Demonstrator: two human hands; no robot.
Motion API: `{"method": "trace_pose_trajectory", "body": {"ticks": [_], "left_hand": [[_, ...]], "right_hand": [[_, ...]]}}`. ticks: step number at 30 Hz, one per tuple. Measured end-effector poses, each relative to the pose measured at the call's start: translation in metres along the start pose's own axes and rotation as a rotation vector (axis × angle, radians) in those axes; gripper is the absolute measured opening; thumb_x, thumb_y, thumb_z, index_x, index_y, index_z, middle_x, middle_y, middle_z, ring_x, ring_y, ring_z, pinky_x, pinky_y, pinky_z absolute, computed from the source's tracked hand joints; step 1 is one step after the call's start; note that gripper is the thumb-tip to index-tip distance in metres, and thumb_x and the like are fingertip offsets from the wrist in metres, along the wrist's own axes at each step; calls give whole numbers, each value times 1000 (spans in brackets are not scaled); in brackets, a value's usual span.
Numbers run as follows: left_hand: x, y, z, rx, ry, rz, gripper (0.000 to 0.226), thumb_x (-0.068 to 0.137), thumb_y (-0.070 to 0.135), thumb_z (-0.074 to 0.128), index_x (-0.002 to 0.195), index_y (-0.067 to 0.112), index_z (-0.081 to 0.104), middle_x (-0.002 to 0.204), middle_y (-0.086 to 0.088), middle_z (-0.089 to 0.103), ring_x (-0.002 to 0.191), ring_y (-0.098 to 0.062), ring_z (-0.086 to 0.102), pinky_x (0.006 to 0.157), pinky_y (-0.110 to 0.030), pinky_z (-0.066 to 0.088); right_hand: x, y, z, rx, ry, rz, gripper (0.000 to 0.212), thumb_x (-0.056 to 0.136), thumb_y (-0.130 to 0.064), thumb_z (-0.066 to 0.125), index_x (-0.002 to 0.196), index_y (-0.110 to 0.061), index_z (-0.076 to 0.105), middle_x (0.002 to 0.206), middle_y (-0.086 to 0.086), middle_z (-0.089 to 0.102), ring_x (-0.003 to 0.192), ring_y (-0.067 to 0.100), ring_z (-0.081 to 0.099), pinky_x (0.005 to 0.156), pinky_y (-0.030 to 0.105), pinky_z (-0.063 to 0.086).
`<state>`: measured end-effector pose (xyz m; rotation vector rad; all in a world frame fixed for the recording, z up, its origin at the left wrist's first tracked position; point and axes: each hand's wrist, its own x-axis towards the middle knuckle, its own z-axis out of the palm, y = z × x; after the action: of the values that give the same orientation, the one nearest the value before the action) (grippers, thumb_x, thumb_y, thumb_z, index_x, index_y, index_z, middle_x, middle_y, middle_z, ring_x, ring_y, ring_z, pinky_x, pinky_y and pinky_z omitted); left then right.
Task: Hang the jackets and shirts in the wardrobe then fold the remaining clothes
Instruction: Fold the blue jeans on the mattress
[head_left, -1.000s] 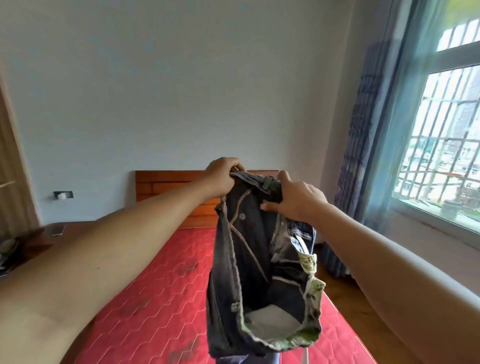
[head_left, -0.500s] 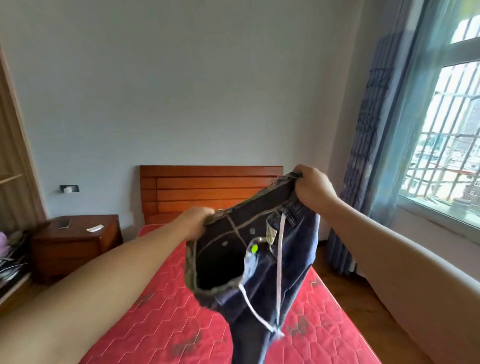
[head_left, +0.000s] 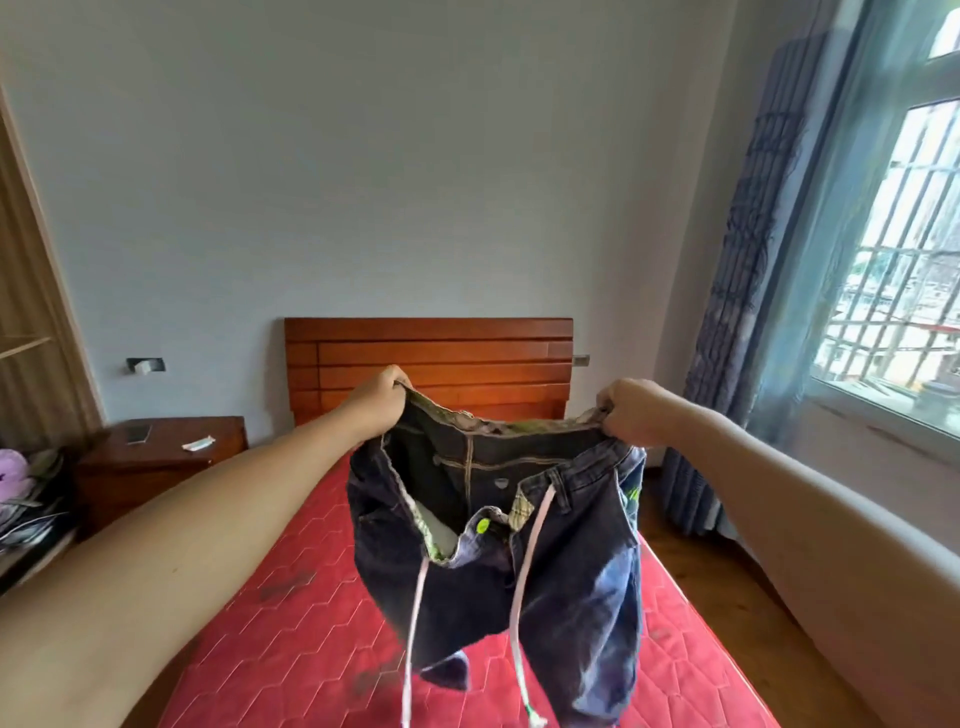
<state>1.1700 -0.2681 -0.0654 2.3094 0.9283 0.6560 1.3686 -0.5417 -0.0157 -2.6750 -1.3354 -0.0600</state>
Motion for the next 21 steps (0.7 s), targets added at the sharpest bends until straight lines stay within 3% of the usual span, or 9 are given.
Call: {"method": "trace_pose_trajectory", "body": {"ticks": [1,3,5,8,10,13,15,18,21], "left_hand": [[-2,1,-2,25,-30,17,18,95,18,46,109,22,56,100,-7,64,92,-28,62,76,-37,47],[-6,-1,-9,114,-114,86,32,87,13,63,115,26,51,97,-3,64,86,-24,64,68,-36,51],[-10,-10,-20,247,-202,158,53,82,-4,60,121,29,46,102,2,60,85,-19,61,60,-32,48],[-17,-29,-40,394,-281,216,73,77,-21,47,124,34,45,117,5,53,101,-20,56,76,-38,52],[-23,-41,-55,478,-289,221,64,79,-20,49,112,35,48,113,3,53,92,-19,55,72,-39,52],[-30,-54,-72,527,-237,205,44,86,-13,54,102,29,54,106,0,55,80,-11,51,60,-27,39],[-29,-60,-80,385,-198,147,34,87,-9,61,98,23,59,104,-3,59,78,-14,56,56,-29,44],[-27,-65,-94,50,-184,17,29,85,-11,69,92,16,61,103,-10,61,79,-24,63,62,-39,58],[-30,-63,-107,-304,-171,-39,34,85,-22,60,86,12,52,89,-11,61,74,-19,61,54,-26,56]], "right_hand": [[1,1,7,-10,2,2,19,86,-10,52,95,-18,66,91,2,62,90,27,61,75,31,50],[3,0,16,-25,19,19,20,85,-9,48,95,-20,62,94,4,63,88,27,61,75,35,55],[3,1,21,-45,26,34,26,88,-6,43,97,-22,62,85,1,61,73,23,60,59,31,52],[5,5,24,0,34,102,34,92,0,41,100,-19,69,76,-3,59,59,16,61,43,28,52],[11,10,25,140,46,167,28,93,0,43,95,-14,68,81,3,64,61,21,66,47,30,58],[17,7,25,399,124,245,22,92,-1,47,85,-10,66,81,9,67,61,26,68,51,37,61],[18,0,22,597,198,298,27,91,0,45,81,-11,68,82,14,69,64,36,72,57,50,62],[17,-9,11,818,152,276,26,95,4,45,81,-15,56,88,16,63,73,38,70,60,47,63],[14,-6,-1,1105,15,263,32,87,16,36,85,-13,50,91,18,57,76,38,67,69,57,61]]}}
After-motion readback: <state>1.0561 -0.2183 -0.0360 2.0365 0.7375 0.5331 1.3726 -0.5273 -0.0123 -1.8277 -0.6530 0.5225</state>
